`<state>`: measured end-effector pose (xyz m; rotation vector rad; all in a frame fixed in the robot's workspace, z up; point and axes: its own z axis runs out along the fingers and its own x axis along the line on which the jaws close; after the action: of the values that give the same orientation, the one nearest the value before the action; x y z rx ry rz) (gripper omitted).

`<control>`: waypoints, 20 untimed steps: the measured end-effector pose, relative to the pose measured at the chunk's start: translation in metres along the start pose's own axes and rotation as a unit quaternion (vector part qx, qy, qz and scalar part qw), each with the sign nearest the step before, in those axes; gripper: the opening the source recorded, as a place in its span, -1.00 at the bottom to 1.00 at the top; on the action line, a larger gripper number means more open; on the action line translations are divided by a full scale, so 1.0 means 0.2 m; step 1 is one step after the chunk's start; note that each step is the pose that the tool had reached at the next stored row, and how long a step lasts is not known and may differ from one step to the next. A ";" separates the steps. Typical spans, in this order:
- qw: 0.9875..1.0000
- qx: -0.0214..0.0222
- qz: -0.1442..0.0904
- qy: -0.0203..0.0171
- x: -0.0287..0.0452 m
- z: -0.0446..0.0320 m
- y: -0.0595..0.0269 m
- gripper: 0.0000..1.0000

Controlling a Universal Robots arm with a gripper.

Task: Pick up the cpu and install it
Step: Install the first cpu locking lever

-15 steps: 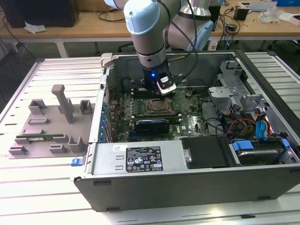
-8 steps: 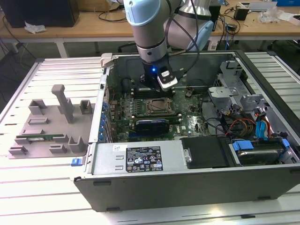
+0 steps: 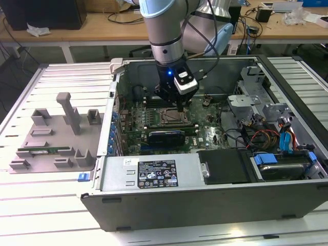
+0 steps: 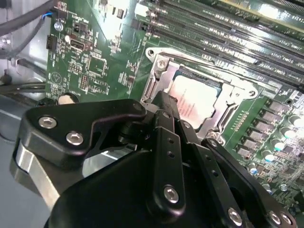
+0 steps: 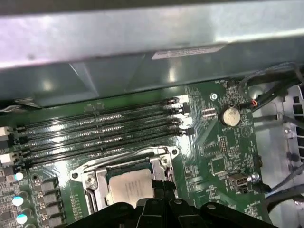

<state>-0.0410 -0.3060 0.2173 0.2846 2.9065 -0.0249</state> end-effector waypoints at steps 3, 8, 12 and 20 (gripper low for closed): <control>1.000 0.000 0.000 0.001 -0.001 0.001 0.001 -0.79; 0.998 0.011 -0.002 0.059 -0.017 0.006 0.004 -0.79; 0.996 0.016 -0.003 0.084 -0.025 0.008 0.005 -0.79; 0.996 0.016 -0.003 0.084 -0.038 -0.051 0.006 -0.79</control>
<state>-0.0357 -0.3059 0.2290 0.2963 3.0771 -0.0520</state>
